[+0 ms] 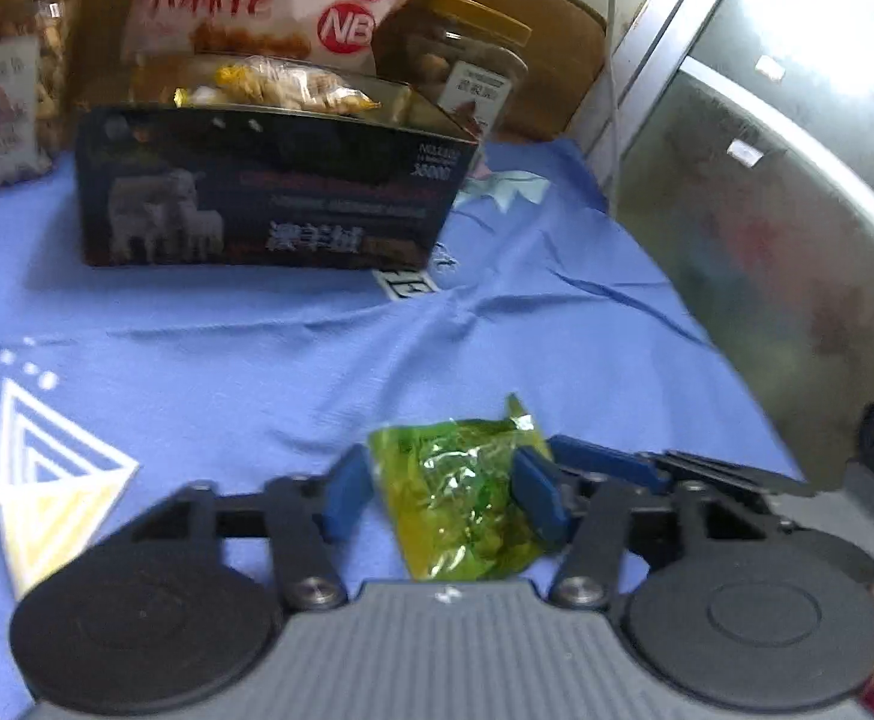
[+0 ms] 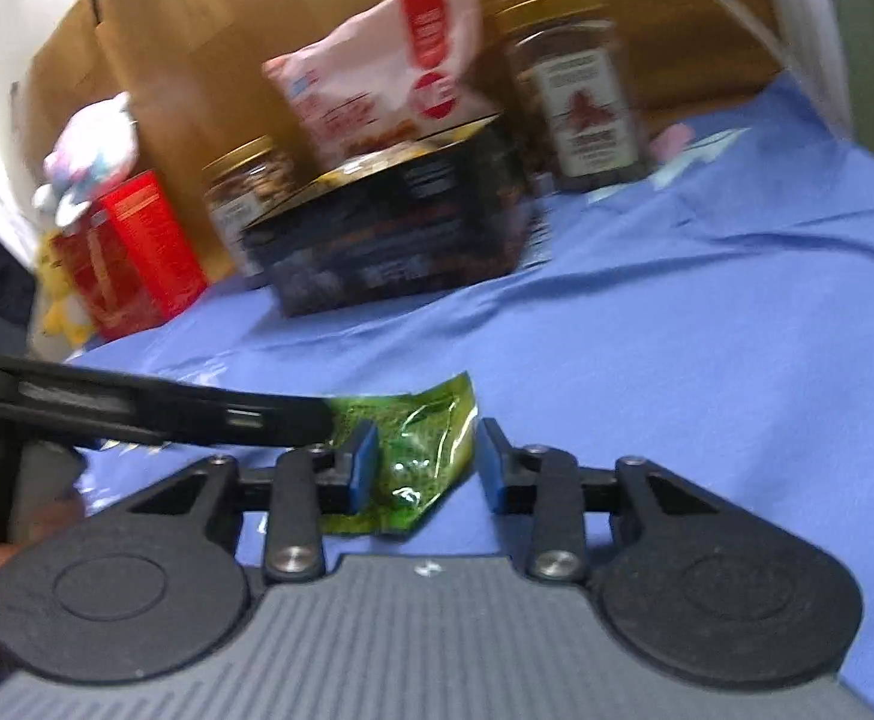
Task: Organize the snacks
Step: 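Grasp the green pickle packet on the cloth with the left tool, then carry the green packet into the tin box and open the left tool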
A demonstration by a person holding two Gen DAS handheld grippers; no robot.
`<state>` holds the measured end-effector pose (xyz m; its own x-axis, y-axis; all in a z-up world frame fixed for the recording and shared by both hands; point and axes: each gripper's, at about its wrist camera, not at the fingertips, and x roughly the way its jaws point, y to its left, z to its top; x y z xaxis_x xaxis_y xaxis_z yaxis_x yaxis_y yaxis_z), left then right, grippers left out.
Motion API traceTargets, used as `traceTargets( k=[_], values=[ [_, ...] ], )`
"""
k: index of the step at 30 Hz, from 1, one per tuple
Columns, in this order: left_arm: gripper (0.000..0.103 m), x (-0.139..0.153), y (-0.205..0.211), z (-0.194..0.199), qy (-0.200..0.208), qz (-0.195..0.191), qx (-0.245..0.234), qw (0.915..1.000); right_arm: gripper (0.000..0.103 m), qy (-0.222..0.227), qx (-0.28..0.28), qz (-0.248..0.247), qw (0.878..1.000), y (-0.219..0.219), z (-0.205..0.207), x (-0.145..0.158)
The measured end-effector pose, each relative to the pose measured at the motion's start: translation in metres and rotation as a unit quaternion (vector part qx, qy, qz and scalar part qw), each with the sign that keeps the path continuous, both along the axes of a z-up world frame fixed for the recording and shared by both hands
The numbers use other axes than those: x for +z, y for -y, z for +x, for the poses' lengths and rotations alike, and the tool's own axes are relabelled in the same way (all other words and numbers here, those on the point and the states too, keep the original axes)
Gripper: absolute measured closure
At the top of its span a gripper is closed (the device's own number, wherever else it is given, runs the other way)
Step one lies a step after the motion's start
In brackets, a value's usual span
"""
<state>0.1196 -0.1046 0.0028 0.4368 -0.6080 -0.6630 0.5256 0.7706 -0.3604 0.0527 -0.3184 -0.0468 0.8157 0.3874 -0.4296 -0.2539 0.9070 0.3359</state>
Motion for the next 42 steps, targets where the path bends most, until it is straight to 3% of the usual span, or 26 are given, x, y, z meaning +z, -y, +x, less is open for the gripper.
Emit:
traceTargets(
  k=[1, 7, 15, 24, 29, 31, 33, 35, 38, 42],
  values=[
    [0.077, 0.000, 0.000, -0.003, 0.003, 0.004, -0.004, 1.0000, 0.069, 0.002, -0.003, 0.001, 1.000, -0.003, -0.001, 0.001],
    [0.081, 0.000, -0.047, -0.033, -0.017, -0.018, 0.008, 0.9997, 0.070, -0.006, 0.034, 0.017, 0.999, -0.029, -0.022, 0.000],
    [0.082, 0.001, -0.094, -0.100, -0.011, 0.001, -0.002, 0.9999, 0.069, 0.009, 0.118, -0.036, 0.992, -0.071, -0.069, -0.001],
    [0.082, -0.002, -0.100, -0.127, -0.003, -0.008, -0.011, 0.9999, 0.065, 0.035, 0.113, -0.085, 0.989, -0.083, -0.105, -0.004],
    [0.075, -0.002, -0.102, -0.132, -0.007, -0.013, -0.008, 0.9999, 0.056, 0.032, 0.116, -0.083, 0.989, -0.082, -0.112, -0.008],
    [0.057, -0.001, -0.103, -0.135, -0.010, -0.020, -0.013, 0.9997, 0.046, 0.034, 0.127, -0.093, 0.987, -0.085, -0.114, -0.010],
    [0.054, -0.001, -0.103, -0.138, -0.007, -0.020, -0.017, 0.9996, 0.042, 0.045, 0.137, -0.121, 0.982, -0.093, -0.120, -0.014],
    [0.056, -0.001, -0.102, -0.141, -0.002, -0.017, -0.015, 0.9997, 0.042, 0.064, 0.140, -0.152, 0.976, -0.101, -0.125, -0.018],
    [0.060, -0.002, -0.101, -0.142, 0.003, -0.016, -0.011, 0.9998, 0.043, 0.071, 0.140, -0.151, 0.976, -0.102, -0.122, -0.019],
    [0.074, -0.002, -0.099, -0.144, 0.010, -0.009, -0.005, 0.9999, 0.054, 0.077, 0.146, -0.151, 0.975, -0.102, -0.121, -0.019]
  ],
)
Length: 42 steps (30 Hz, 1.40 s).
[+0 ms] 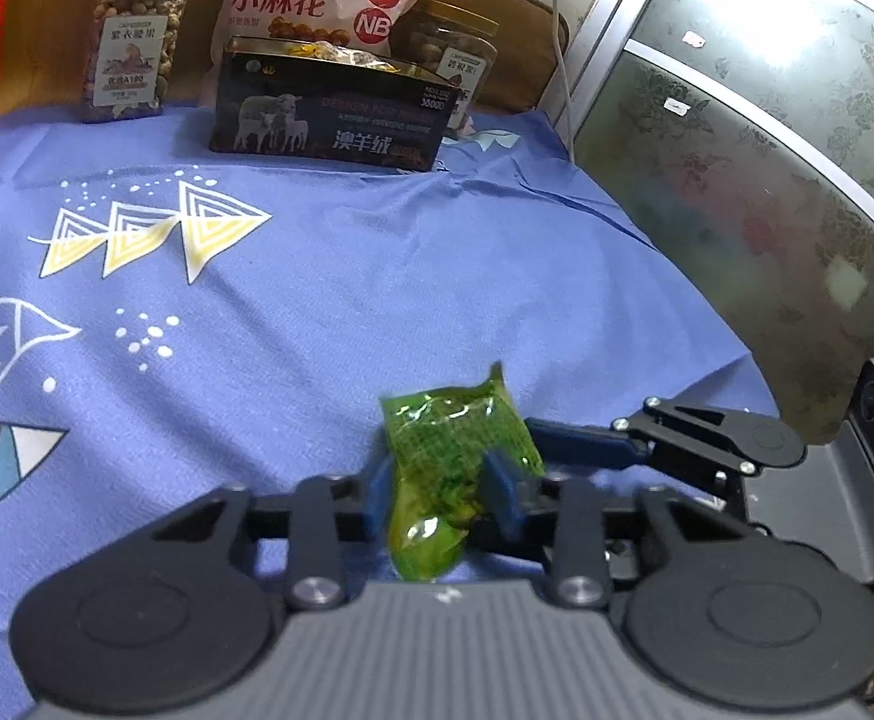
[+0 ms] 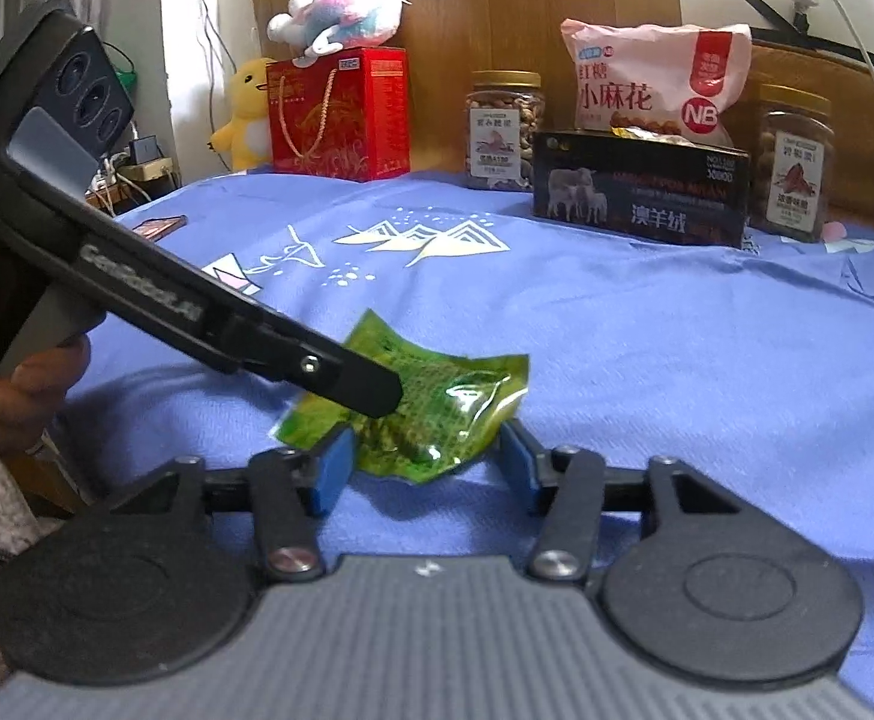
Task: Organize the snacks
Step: 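Carry the green packet into the tin box and open the left tool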
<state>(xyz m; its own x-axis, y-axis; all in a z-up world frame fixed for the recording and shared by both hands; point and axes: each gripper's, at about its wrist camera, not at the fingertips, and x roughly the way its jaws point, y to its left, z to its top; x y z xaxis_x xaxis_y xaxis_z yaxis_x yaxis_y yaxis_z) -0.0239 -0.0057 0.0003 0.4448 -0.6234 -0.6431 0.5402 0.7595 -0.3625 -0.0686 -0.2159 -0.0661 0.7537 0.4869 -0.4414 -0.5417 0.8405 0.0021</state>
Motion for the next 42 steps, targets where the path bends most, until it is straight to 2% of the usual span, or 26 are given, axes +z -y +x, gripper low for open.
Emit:
traceTargets(
  k=[6, 11, 20, 26, 31, 34, 37, 42],
  values=[
    [0.076, 0.007, -0.002, 0.004, 0.005, -0.009, 0.004, 0.9999, 0.062, 0.001, 0.001, 0.023, 1.000, 0.003, -0.002, 0.003],
    [0.076, 0.031, 0.001, 0.013, 0.035, -0.009, 0.010, 0.9993, 0.067, 0.022, -0.009, 0.043, 0.999, 0.004, 0.006, 0.022],
    [0.076, 0.082, 0.019, 0.043, 0.106, -0.014, 0.011, 0.9942, 0.067, 0.096, -0.029, 0.046, 0.994, 0.012, 0.032, 0.062],
    [0.076, 0.123, 0.032, 0.081, 0.154, -0.010, 0.022, 0.9878, 0.066, 0.143, -0.029, 0.029, 0.989, 0.014, 0.069, 0.099],
    [0.076, 0.154, 0.043, 0.134, 0.193, -0.005, 0.040, 0.9804, 0.066, 0.174, -0.026, 0.035, 0.984, 0.017, 0.124, 0.133],
    [0.076, 0.155, 0.045, 0.175, 0.187, -0.006, 0.053, 0.9809, 0.066, 0.171, -0.027, 0.043, 0.984, 0.017, 0.164, 0.140],
    [0.076, 0.144, 0.042, 0.215, 0.165, -0.005, 0.068, 0.9839, 0.066, 0.154, -0.027, 0.043, 0.987, 0.012, 0.202, 0.135],
    [0.076, 0.109, 0.039, 0.270, 0.120, 0.002, 0.087, 0.9889, 0.066, 0.121, -0.027, 0.023, 0.992, 0.000, 0.255, 0.112]
  ],
)
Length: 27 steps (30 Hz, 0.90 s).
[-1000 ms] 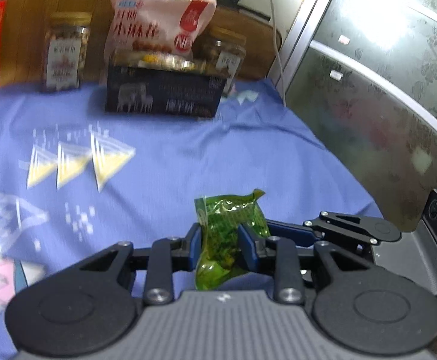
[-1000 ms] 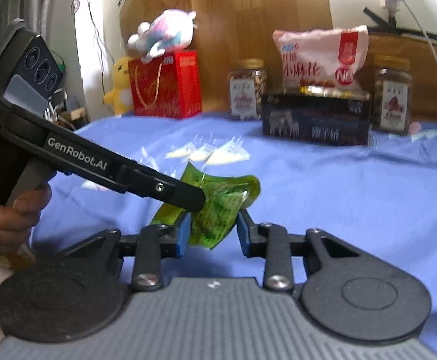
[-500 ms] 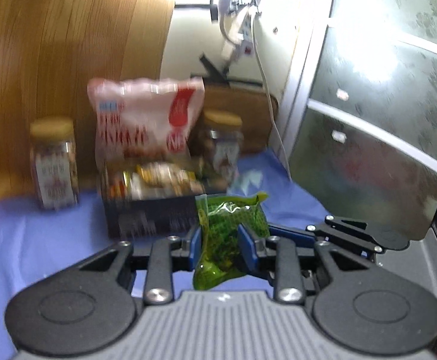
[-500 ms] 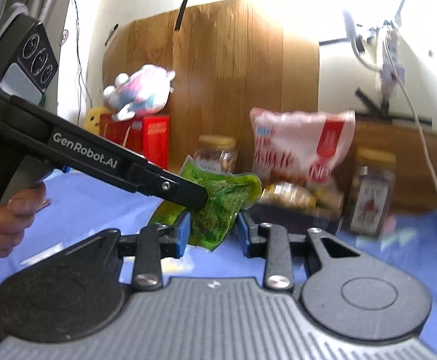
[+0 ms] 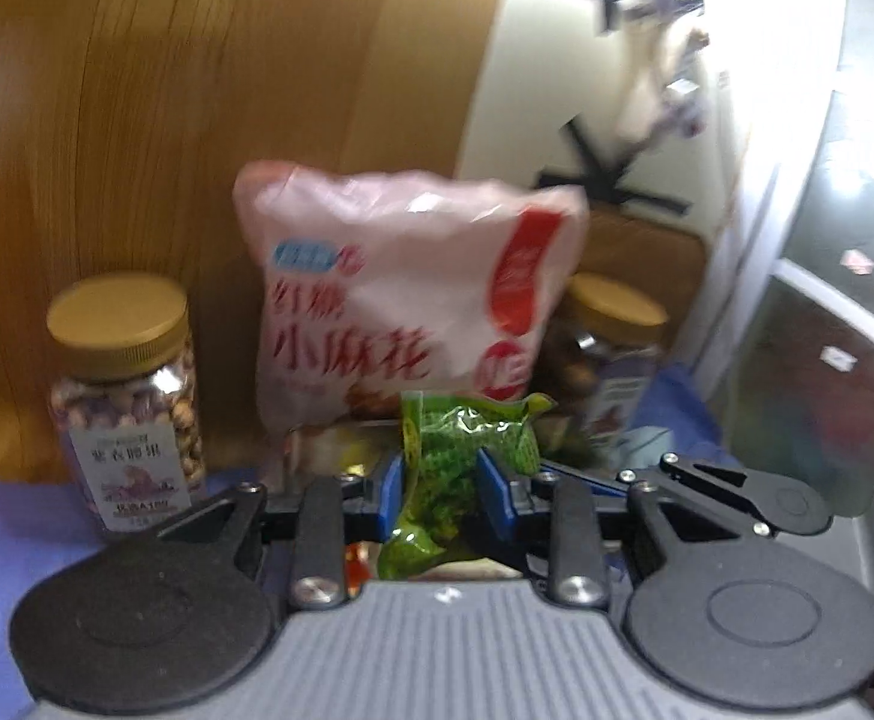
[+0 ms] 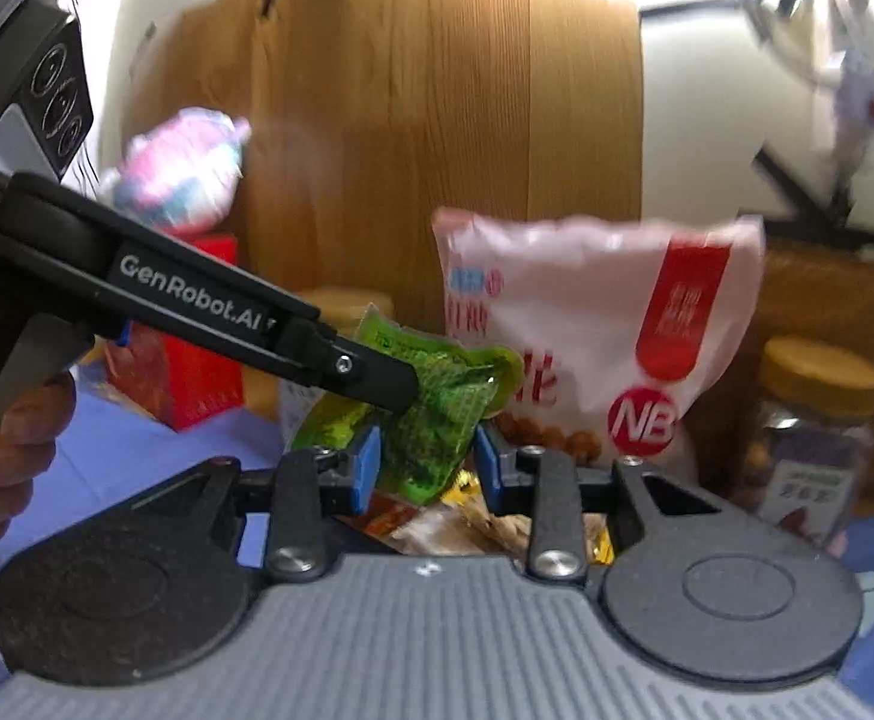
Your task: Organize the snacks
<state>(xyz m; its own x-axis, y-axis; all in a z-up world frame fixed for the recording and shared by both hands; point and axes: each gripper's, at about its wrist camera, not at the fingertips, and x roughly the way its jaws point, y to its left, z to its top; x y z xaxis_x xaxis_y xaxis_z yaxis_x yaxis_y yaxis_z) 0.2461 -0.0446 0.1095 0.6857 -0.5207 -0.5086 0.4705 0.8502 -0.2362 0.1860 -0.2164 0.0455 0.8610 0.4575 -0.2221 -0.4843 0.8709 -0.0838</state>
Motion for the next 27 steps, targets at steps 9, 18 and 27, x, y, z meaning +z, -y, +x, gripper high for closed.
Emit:
traceTargets(
  k=[9, 18, 27],
  values=[
    [0.063, -0.045, 0.005, 0.034, -0.037, 0.030, 0.043, 0.9979, 0.052, -0.010, -0.020, -0.044, 0.999, -0.010, 0.024, -0.035],
    [0.054, -0.011, 0.000, -0.029, 0.030, 0.063, 0.088, 0.9937, 0.052, -0.011, -0.041, 0.037, 0.998, 0.017, -0.028, -0.020],
    [0.040, -0.024, 0.013, -0.105, 0.036, 0.139, 0.114, 0.9831, 0.040, -0.061, -0.100, 0.125, 0.985, 0.039, -0.097, -0.040]
  ],
)
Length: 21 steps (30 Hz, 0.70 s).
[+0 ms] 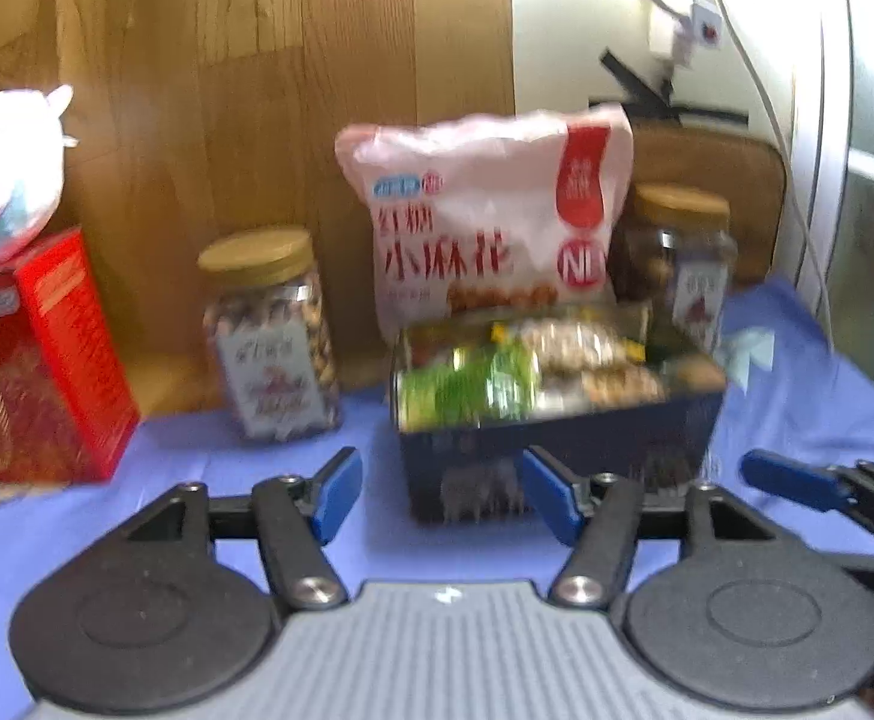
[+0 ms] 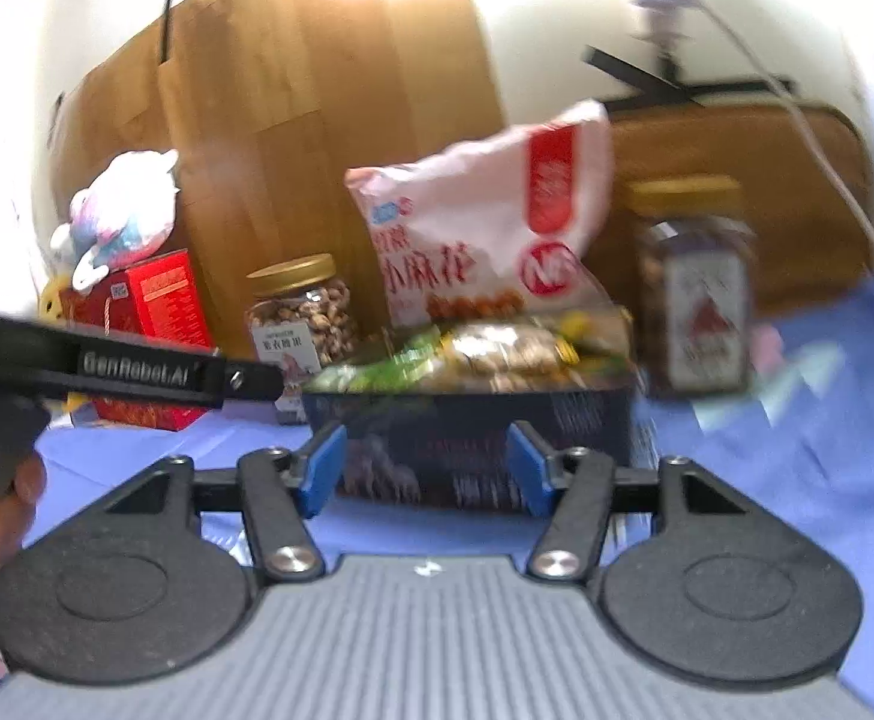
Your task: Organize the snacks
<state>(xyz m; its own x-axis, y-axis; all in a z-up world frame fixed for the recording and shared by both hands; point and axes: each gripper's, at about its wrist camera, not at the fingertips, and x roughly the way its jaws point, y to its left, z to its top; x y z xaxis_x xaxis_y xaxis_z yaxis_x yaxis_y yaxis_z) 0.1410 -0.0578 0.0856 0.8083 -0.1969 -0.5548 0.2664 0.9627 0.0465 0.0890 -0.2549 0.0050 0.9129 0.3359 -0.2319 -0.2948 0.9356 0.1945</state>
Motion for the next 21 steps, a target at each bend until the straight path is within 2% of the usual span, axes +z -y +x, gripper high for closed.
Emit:
traceTargets(
  k=[1, 3, 5, 6, 7, 10, 13, 16, 21],
  values=[
    [0.039, -0.005, 0.000, -0.006, -0.010, 0.007, 0.004, 0.9999, 0.039, -0.010, -0.007, 0.014, 1.000, 0.002, -0.006, -0.004],
    [0.039, -0.013, 0.000, -0.019, -0.020, 0.021, 0.012, 0.9995, 0.029, -0.029, -0.017, 0.044, 0.998, 0.005, -0.019, -0.011],
    [0.024, -0.021, -0.002, -0.035, -0.029, 0.030, 0.020, 0.9989, 0.022, -0.044, -0.027, 0.070, 0.996, 0.008, -0.034, -0.019],
    [0.005, -0.024, -0.004, -0.041, -0.031, 0.031, 0.023, 0.9988, 0.021, -0.053, -0.027, 0.077, 0.995, 0.007, -0.038, -0.021],
    [0.001, -0.025, -0.006, -0.049, -0.026, 0.030, 0.026, 0.9989, 0.021, -0.061, -0.024, 0.085, 0.994, 0.007, -0.042, -0.023],
    [0.000, -0.027, -0.009, -0.072, -0.010, 0.042, 0.035, 0.9985, 0.016, -0.075, -0.018, 0.100, 0.992, 0.003, -0.056, -0.027],
    [0.000, -0.029, -0.013, -0.088, -0.014, 0.043, 0.042, 0.9981, 0.014, -0.075, -0.015, 0.107, 0.991, 0.000, -0.069, -0.028],
    [0.000, -0.031, -0.016, -0.098, -0.020, 0.045, 0.047, 0.9977, 0.009, -0.073, -0.011, 0.113, 0.991, -0.003, -0.078, -0.027],
    [0.000, -0.030, -0.020, -0.108, -0.016, 0.047, 0.055, 0.9973, 0.006, -0.059, -0.014, 0.115, 0.991, -0.005, -0.091, -0.022]
  ],
)
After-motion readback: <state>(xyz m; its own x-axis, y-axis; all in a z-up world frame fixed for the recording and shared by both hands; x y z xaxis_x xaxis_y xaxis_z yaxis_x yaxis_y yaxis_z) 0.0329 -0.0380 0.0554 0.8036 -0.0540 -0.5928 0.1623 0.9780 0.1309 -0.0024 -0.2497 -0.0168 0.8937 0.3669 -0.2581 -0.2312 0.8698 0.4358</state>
